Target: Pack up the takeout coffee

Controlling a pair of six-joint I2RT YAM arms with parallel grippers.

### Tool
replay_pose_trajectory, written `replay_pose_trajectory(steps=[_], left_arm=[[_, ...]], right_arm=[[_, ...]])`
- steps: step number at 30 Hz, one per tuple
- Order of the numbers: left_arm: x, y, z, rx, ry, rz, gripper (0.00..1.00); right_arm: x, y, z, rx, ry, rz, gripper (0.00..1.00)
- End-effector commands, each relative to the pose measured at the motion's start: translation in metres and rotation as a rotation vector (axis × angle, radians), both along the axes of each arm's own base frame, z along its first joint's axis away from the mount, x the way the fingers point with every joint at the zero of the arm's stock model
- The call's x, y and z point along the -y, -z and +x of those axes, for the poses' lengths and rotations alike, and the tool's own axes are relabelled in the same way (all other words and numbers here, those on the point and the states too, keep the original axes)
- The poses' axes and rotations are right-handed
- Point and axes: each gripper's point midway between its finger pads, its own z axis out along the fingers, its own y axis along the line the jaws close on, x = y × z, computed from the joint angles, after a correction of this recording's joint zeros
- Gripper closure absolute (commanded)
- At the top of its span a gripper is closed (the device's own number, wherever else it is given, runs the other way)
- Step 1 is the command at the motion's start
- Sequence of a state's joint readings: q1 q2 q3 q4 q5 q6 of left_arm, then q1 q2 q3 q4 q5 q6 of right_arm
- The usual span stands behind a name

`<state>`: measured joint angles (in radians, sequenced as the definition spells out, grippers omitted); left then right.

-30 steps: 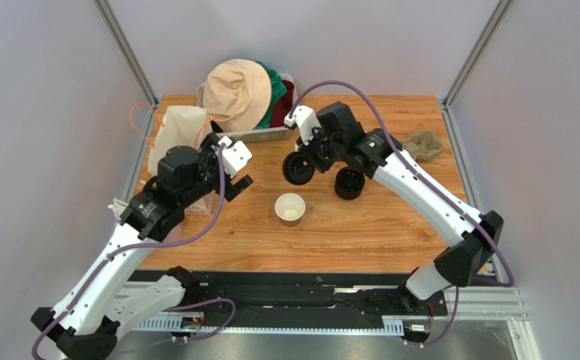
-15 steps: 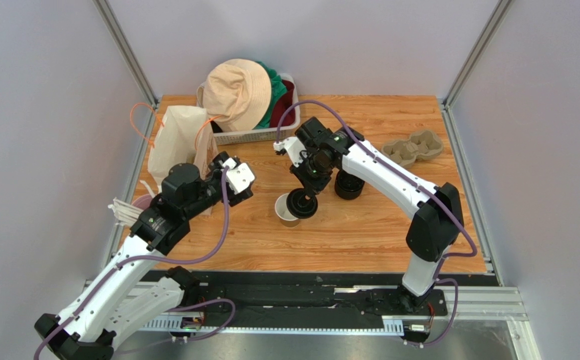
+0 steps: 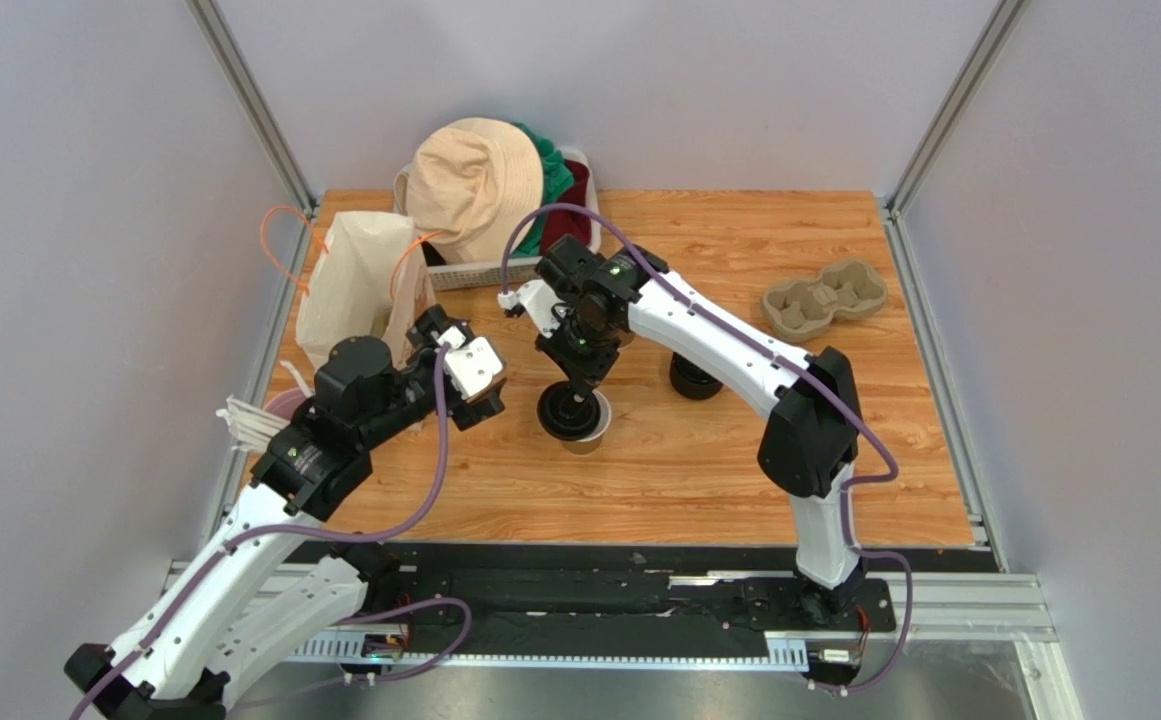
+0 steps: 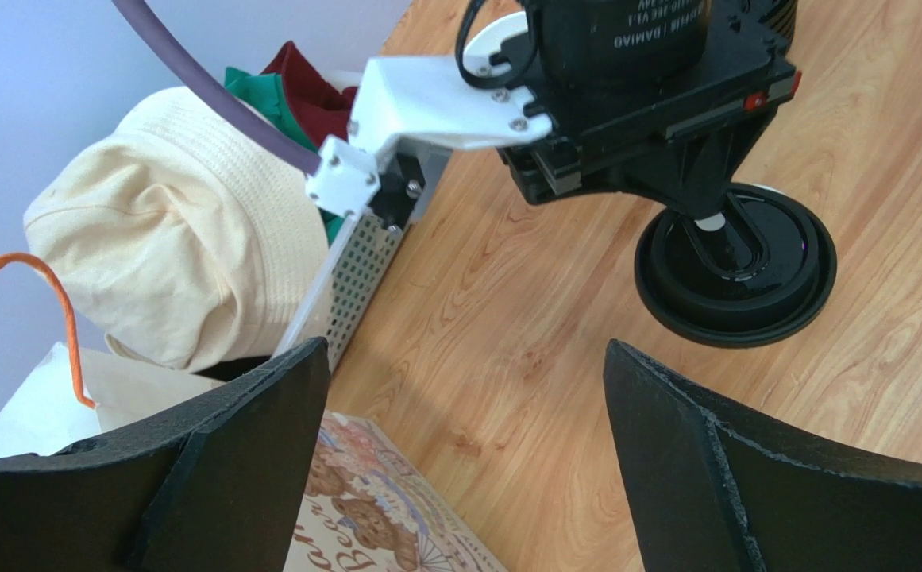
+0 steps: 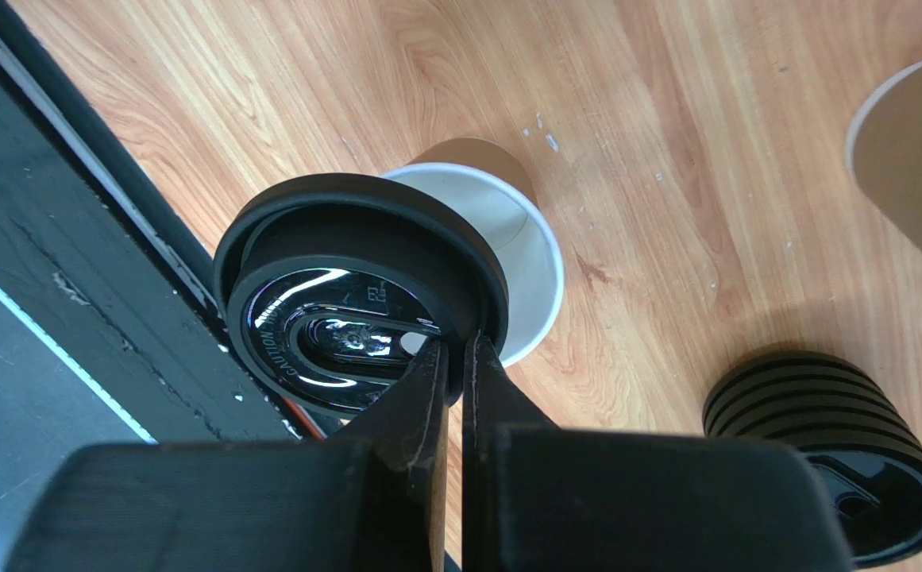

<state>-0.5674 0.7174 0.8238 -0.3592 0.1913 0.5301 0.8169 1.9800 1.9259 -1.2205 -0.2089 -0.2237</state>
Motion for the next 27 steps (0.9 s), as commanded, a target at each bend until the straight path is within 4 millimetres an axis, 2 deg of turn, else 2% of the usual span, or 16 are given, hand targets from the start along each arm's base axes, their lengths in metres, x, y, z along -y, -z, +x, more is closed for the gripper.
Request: replay_pose_trajectory(steps=[1, 8, 15, 27], left_arm=[[-0.003, -0.018, -0.004, 0.032, 0.008, -0.018, 0.06], [-0.001, -0.015, -0.006, 0.021, 0.024, -0.015, 0.06], [0.000, -0.015, -0.008, 0.017, 0.031, -0.018, 0.06], [0.002, -0.013, -0.009, 0.009, 0.045, -0.022, 0.06]], right_arm=[[0.003, 0.003, -0.006, -0.013, 0.005, -0.052, 1.00], [0.015, 0.005, -0.003, 0.032, 0.021, -0.096, 1.00], [0.012, 0.012, 0.008, 0.051, 0.043, -0.124, 0.99], [0.006, 0.019, 0.014, 0.048, 0.045, -0.136, 0.95]])
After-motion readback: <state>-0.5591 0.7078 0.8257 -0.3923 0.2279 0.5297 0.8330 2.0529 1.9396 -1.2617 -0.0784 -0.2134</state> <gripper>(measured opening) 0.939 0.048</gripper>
